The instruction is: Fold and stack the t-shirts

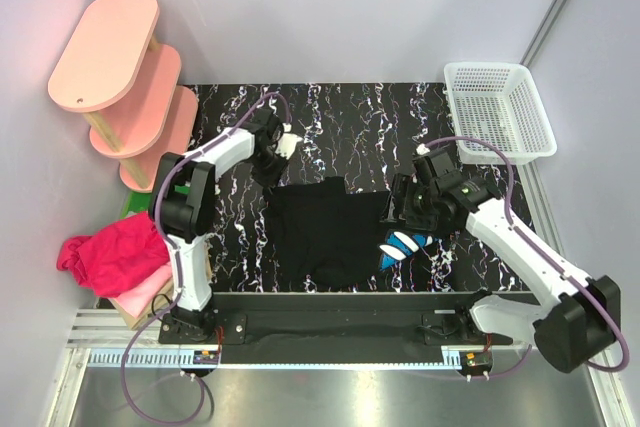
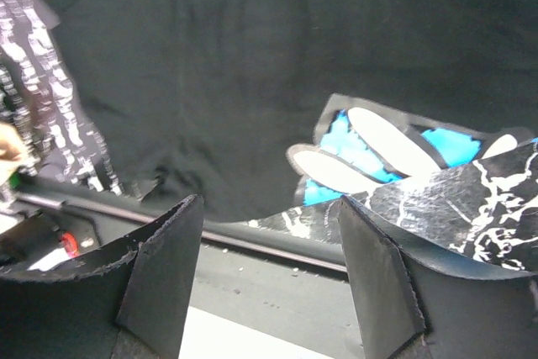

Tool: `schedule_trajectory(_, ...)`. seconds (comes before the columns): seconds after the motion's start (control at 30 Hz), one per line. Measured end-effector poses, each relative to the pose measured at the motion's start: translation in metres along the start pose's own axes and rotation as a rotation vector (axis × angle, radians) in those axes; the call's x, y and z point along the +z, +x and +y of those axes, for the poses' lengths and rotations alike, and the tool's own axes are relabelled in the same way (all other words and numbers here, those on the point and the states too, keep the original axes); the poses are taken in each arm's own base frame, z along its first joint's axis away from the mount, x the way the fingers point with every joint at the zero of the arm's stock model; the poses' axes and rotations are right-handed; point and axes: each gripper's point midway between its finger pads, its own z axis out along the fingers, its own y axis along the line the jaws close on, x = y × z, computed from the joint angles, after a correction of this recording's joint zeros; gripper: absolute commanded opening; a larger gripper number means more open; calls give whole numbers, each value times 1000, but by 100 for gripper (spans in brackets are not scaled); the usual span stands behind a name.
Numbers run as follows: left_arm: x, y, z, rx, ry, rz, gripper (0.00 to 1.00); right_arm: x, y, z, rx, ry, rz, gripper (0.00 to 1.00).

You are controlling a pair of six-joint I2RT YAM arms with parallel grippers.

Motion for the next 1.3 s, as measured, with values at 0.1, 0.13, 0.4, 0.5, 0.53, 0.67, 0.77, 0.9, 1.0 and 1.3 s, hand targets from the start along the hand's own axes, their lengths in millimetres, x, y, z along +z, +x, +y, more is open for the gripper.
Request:
schedule_trajectory(0.1,-16,2,11,-11,-14,-23,0,14,2,-8,-4,49,33,74)
schedule_trajectory(0.13,-25,2,19,-26,-22,-39,0,17,3,-11,-4,62,42,74)
schedule_trajectory(0.4,-93,30,82,-138,-141,-149,2,57,6,-22,-11,127,115,89)
schedule_trajectory(0.5,-92,40,67,-123,-107,-127,48,69,7,-34,-29,183,130,89)
schedule_trajectory(0.53,-88,40,57,-108,-91,-115,53,72,7,-37,-33,202,133,89)
schedule_trajectory(0.67,-63,33,5,13,-14,-55,70,74,2,-39,-37,221,121,89)
schedule_trajectory(0.77,-42,30,-28,71,56,-9,72,71,-6,-32,-38,203,96,88)
schedule_trajectory(0.9,-21,38,-30,55,83,55,75,61,-12,-25,-37,173,60,87)
schedule_trajectory(1.0,-13,40,-23,33,79,77,77,53,-16,-20,-35,147,33,86)
schedule_trajectory(1.3,-17,14,-12,26,44,11,82,39,-19,-9,-21,91,3,84)
